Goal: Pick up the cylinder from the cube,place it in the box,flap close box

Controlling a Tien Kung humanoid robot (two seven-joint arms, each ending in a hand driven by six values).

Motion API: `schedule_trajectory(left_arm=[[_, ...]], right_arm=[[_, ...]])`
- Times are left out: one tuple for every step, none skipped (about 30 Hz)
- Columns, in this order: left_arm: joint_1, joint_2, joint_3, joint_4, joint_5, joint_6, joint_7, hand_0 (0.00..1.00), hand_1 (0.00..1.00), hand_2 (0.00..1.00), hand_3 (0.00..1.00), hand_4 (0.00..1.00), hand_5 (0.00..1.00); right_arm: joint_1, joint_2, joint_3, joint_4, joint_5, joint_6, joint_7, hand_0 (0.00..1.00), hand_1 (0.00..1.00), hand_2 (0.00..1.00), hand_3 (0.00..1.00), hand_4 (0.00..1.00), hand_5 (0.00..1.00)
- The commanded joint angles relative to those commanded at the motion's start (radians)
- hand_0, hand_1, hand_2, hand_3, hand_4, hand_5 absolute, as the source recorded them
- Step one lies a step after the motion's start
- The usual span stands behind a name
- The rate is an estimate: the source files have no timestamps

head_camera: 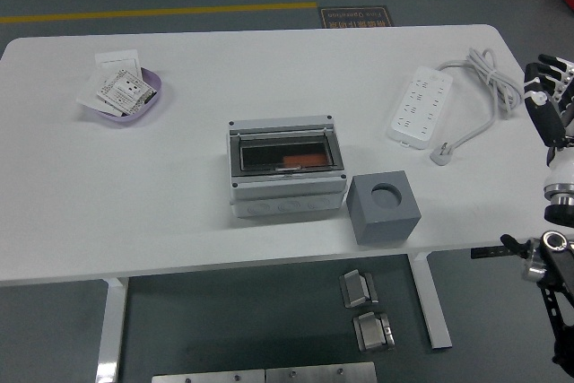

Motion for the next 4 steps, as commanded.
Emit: schedule_trajectory(left_arm=[[0.001,0.001,-0.002,0.0,0.003,0.001,0.004,0.63,0.626,0.495,0.618,0.661,0.309],[0.001,0.002,-0.004,0.0,0.007,0.001,0.01,0.63,0.626,0.495,0.618,0.661,0.309],[0.002,0.003,-0.007,0.0,0.01,0.001,0.014,0.63,0.626,0.495,0.618,0.661,0.309],[0.003,0.005,-0.01,0.0,0.015,0.002,0.02,0.63,0.626,0.495,0.618,0.661,0.309]], right_arm=[[0.001,-0.001,-0.001,-0.001,-0.002,-0.001,-0.004,0.726,0.659,0.688,0.691,0.728,0.344],[0.0,-0.001,-0.002,-0.003,-0.004,-0.002,-0.008,0.726,0.659,0.688,0.691,0.728,0.344],[0.0,-0.001,-0.002,-0.004,-0.004,-0.002,-0.011,0.726,0.659,0.688,0.691,0.728,0.344],[-0.001,-0.001,-0.002,-0.006,-0.004,-0.004,-0.014,0.726,0.659,0.688,0.691,0.728,0.344]])
